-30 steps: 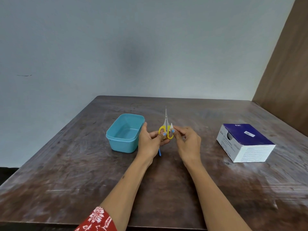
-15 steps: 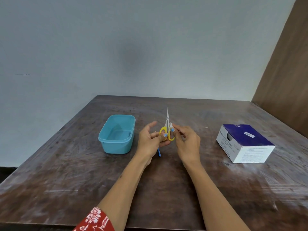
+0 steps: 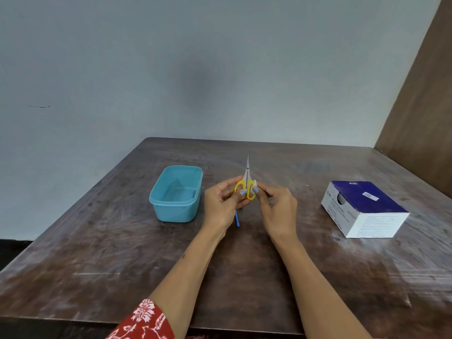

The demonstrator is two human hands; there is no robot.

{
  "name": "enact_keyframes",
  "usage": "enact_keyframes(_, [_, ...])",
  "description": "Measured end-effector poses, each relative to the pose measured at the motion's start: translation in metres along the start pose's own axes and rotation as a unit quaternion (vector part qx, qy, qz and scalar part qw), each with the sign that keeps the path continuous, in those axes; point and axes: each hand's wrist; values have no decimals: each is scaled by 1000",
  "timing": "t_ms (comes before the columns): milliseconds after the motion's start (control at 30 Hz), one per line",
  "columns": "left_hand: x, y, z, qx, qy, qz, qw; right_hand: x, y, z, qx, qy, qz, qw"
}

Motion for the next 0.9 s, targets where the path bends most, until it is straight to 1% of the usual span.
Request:
enact_keyframes(100, [1, 0, 0, 5, 9, -3, 1000, 2, 0, 0, -2, -8, 13, 1000])
enact_keyframes(200, [2, 0, 1, -1, -4, -8, 1000, -1, -2, 1, -28, 38, 29, 998])
enact_keyframes(267, [3, 1, 1, 3, -2, 8, 1000, -2, -5, 2, -28, 51, 30, 998])
enact_keyframes(433, [3, -1, 0, 15, 21, 22, 999, -1, -9, 3, 38, -3, -44, 998])
enact_keyframes(467, [3, -1, 0, 12, 21, 21, 999, -1, -8, 3, 33, 3, -38, 999])
enact_keyframes(600, [6, -3, 2, 10, 11, 35, 999, -3, -12, 3, 3, 70, -13, 997])
enact_keyframes(667, [5, -2, 1, 18, 13, 40, 999, -3, -14, 5, 17, 58, -23, 998])
enact_keyframes(767, [3, -3, 0, 26, 23, 62, 997, -2, -16, 5, 64, 11, -71, 995])
enact_keyframes(833, [3, -3, 0, 20, 23, 75, 997, -2, -18, 5, 69, 14, -88, 994])
enact_keyframes(900, [4, -3, 1, 11, 20, 84, 996, -4, -19, 6, 65, 35, -88, 993])
Point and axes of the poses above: each hand's wrist, its own z-axis away from the middle knuckle, its own x-axis out of the palm, y = z × x, and after that the axes turned 10 degrees about -y, right-handed
